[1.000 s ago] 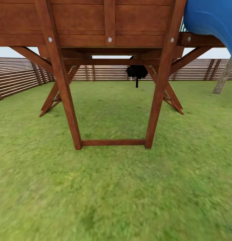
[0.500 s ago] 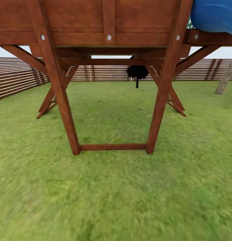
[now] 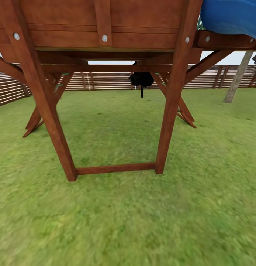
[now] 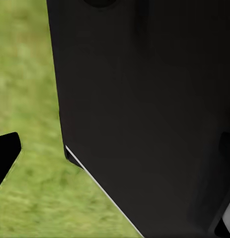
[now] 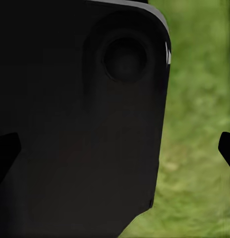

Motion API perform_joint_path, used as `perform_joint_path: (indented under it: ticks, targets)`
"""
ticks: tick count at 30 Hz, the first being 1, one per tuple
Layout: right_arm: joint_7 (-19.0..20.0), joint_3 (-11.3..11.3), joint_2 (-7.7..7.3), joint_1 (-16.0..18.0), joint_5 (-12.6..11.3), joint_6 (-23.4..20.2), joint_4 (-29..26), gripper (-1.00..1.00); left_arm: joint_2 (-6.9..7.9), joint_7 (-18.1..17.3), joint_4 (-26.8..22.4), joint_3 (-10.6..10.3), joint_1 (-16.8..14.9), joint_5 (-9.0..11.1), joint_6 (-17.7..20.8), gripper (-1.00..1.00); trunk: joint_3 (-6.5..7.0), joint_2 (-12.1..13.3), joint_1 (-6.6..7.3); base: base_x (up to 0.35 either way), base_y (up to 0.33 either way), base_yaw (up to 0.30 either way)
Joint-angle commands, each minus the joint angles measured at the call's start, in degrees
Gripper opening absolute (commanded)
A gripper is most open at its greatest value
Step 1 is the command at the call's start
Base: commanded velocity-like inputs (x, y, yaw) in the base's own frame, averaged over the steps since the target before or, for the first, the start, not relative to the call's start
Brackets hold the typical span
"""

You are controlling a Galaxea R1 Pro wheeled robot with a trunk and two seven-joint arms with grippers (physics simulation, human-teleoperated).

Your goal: Take the three Easter eggs out of the wicker basket on the lawn in the garden, then place them on the lawn next to a single tree (choose any tree) so that all three eggs are next to the same tree and none are left in the basket.

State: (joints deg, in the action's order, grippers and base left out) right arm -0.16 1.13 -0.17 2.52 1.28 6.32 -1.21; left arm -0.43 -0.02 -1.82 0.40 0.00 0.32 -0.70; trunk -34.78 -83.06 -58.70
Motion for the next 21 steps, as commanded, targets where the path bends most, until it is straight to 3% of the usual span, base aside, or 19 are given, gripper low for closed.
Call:
perform_joint_path:
  ticks: [1,13,21]
  targets:
    - [-0.02,0.1,-0.01,0.04,0.13,0.18,0.07,1.0,0.0,-0.01,-0.02,0.04,0.0,0.03,-0.07,1.0,-0.05,-0.02,-0.03,0.323,0.0,-0.265]
    - [0.07,0.1,-0.01,0.06,0.13,0.18,0.07,1.0,0.0,0.01,-0.02,0.04,0.0,0.03,-0.07,1.0,-0.05,-0.02,-0.03,0.31,0.0,-0.265]
    - [0.07,0.1,-0.01,0.05,0.13,0.18,0.07,1.0,0.0,0.02,-0.02,0.04,0.0,0.03,-0.09,1.0,-0.05,-0.02,-0.03,0.096,0.0,-0.265]
